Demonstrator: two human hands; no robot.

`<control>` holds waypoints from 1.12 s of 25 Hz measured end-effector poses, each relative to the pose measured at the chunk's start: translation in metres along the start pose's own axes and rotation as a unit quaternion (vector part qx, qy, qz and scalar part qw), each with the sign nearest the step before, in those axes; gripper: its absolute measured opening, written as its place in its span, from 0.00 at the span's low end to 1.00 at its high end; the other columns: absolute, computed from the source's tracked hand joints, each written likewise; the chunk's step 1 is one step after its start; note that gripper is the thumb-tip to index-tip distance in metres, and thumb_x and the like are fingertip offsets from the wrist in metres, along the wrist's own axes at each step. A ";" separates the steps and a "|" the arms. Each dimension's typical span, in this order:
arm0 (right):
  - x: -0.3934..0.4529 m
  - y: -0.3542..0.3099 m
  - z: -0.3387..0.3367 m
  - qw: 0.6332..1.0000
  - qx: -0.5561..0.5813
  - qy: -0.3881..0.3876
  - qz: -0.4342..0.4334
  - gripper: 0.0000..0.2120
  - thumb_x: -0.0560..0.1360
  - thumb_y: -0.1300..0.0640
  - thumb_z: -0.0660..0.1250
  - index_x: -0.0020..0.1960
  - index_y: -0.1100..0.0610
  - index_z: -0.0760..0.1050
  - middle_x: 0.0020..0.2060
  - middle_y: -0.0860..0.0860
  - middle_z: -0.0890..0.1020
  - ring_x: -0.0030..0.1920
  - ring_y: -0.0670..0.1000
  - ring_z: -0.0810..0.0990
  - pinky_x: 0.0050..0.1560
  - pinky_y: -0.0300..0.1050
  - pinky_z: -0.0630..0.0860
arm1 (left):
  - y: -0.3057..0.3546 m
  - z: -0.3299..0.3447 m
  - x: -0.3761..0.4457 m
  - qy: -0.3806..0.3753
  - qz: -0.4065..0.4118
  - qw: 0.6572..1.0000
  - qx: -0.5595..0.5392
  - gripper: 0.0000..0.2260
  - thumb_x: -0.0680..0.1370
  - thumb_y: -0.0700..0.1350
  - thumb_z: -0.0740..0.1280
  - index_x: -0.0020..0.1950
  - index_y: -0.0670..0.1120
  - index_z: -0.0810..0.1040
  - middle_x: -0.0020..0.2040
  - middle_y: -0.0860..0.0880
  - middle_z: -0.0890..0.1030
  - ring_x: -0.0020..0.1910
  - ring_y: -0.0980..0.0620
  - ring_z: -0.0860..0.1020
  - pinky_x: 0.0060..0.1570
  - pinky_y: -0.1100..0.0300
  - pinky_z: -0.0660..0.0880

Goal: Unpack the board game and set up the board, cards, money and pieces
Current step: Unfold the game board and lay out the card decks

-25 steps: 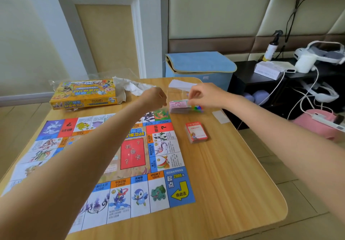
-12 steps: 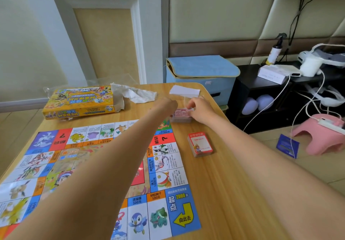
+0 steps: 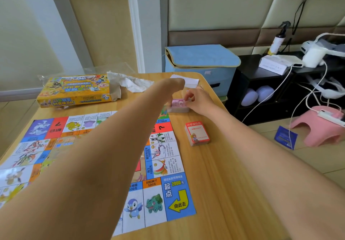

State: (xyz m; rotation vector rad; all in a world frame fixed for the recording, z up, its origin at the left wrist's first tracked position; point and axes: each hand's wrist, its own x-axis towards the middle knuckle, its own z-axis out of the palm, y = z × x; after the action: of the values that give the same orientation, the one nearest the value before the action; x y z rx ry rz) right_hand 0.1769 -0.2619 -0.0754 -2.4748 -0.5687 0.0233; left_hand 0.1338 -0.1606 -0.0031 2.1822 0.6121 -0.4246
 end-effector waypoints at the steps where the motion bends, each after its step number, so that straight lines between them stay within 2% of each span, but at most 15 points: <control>1: 0.000 0.000 0.000 1.000 0.001 -0.001 -0.001 0.01 0.75 0.61 0.66 0.47 0.58 0.76 0.60 0.57 0.71 0.55 0.54 0.73 0.53 0.41 0.70 | -0.001 0.000 -0.001 0.004 0.002 1.000 -0.012 0.23 0.82 0.47 0.50 0.75 0.40 0.53 0.70 0.38 0.68 0.70 0.38 0.64 0.67 0.48 0.61; 6: 0.000 0.003 -0.003 0.999 0.033 -0.012 -0.001 0.02 0.74 0.61 0.68 0.45 0.57 0.74 0.60 0.56 0.71 0.57 0.53 0.73 0.52 0.41 0.72 | -0.016 -0.005 0.005 0.032 -0.009 0.995 -0.091 0.21 0.81 0.44 0.52 0.74 0.39 0.56 0.72 0.41 0.65 0.68 0.44 0.68 0.62 0.52 0.66; 9: -0.002 0.002 -0.006 0.999 0.045 -0.015 -0.006 0.06 0.75 0.60 0.68 0.50 0.61 0.77 0.60 0.55 0.72 0.53 0.50 0.72 0.50 0.39 0.71 | -0.019 -0.003 0.007 0.043 0.010 0.992 -0.115 0.20 0.82 0.46 0.52 0.72 0.40 0.60 0.71 0.43 0.66 0.60 0.45 0.76 0.51 0.55 0.71; 11: -0.002 0.003 -0.006 0.999 0.051 -0.012 -0.006 0.08 0.75 0.59 0.68 0.52 0.61 0.77 0.59 0.56 0.73 0.54 0.52 0.73 0.50 0.40 0.70 | -0.017 -0.001 0.005 0.047 0.032 0.988 -0.141 0.18 0.82 0.44 0.52 0.70 0.40 0.62 0.69 0.43 0.68 0.53 0.47 0.78 0.43 0.57 0.73; 12: -0.002 0.003 -0.007 0.998 0.055 -0.013 -0.005 0.09 0.75 0.58 0.68 0.52 0.61 0.77 0.59 0.56 0.74 0.55 0.53 0.73 0.50 0.40 0.70 | -0.015 0.000 0.005 0.048 0.039 0.989 -0.138 0.18 0.82 0.44 0.51 0.70 0.41 0.62 0.68 0.43 0.69 0.53 0.46 0.78 0.44 0.56 0.73; 16: -0.002 0.004 -0.007 0.999 0.052 -0.015 -0.005 0.09 0.75 0.58 0.68 0.52 0.61 0.77 0.59 0.55 0.75 0.54 0.51 0.73 0.50 0.40 0.71 | -0.004 0.009 0.001 0.035 0.031 0.998 -0.045 0.20 0.83 0.46 0.49 0.74 0.41 0.58 0.70 0.41 0.68 0.65 0.42 0.72 0.59 0.49 0.69; 20: -0.001 0.006 -0.005 0.999 0.048 -0.011 -0.007 0.08 0.74 0.58 0.68 0.51 0.61 0.78 0.57 0.55 0.76 0.51 0.49 0.72 0.50 0.41 0.72 | 0.002 0.010 0.002 0.029 0.025 0.999 0.016 0.21 0.83 0.48 0.49 0.74 0.41 0.57 0.70 0.40 0.68 0.60 0.42 0.73 0.56 0.51 0.69; 22: 0.000 0.006 -0.004 0.999 0.045 -0.014 -0.008 0.08 0.74 0.58 0.68 0.51 0.61 0.78 0.56 0.55 0.78 0.50 0.49 0.72 0.48 0.41 0.71 | 0.005 0.012 0.005 0.027 0.022 0.999 0.039 0.22 0.83 0.49 0.50 0.74 0.41 0.57 0.70 0.41 0.67 0.64 0.41 0.71 0.55 0.51 0.68; 24: -0.001 0.005 -0.005 0.999 0.048 -0.017 -0.007 0.09 0.75 0.59 0.67 0.52 0.61 0.78 0.55 0.55 0.78 0.50 0.49 0.73 0.48 0.40 0.70 | 0.007 0.012 0.007 0.019 0.015 0.999 0.034 0.23 0.82 0.49 0.51 0.75 0.42 0.55 0.71 0.41 0.65 0.65 0.39 0.69 0.62 0.48 0.66; 26: -0.001 0.004 -0.006 0.998 0.054 -0.021 -0.004 0.08 0.75 0.59 0.67 0.52 0.62 0.77 0.54 0.55 0.78 0.50 0.49 0.73 0.48 0.39 0.69 | 0.006 0.010 0.011 0.017 0.002 1.000 -0.005 0.24 0.82 0.51 0.52 0.74 0.42 0.56 0.71 0.41 0.65 0.61 0.38 0.72 0.63 0.45 0.66; 28: -0.002 0.004 -0.006 0.998 0.056 -0.022 -0.002 0.07 0.75 0.59 0.68 0.51 0.61 0.77 0.55 0.55 0.77 0.51 0.50 0.73 0.47 0.39 0.69 | 0.002 0.007 0.015 0.033 -0.002 0.997 -0.077 0.24 0.81 0.51 0.53 0.74 0.41 0.57 0.71 0.41 0.65 0.65 0.40 0.70 0.64 0.45 0.66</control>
State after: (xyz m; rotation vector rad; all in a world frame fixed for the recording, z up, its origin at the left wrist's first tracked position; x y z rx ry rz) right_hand 0.1776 -0.2688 -0.0727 -2.3689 -0.5765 0.1063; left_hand 0.1467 -0.1628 -0.0135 2.0553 0.6637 -0.2991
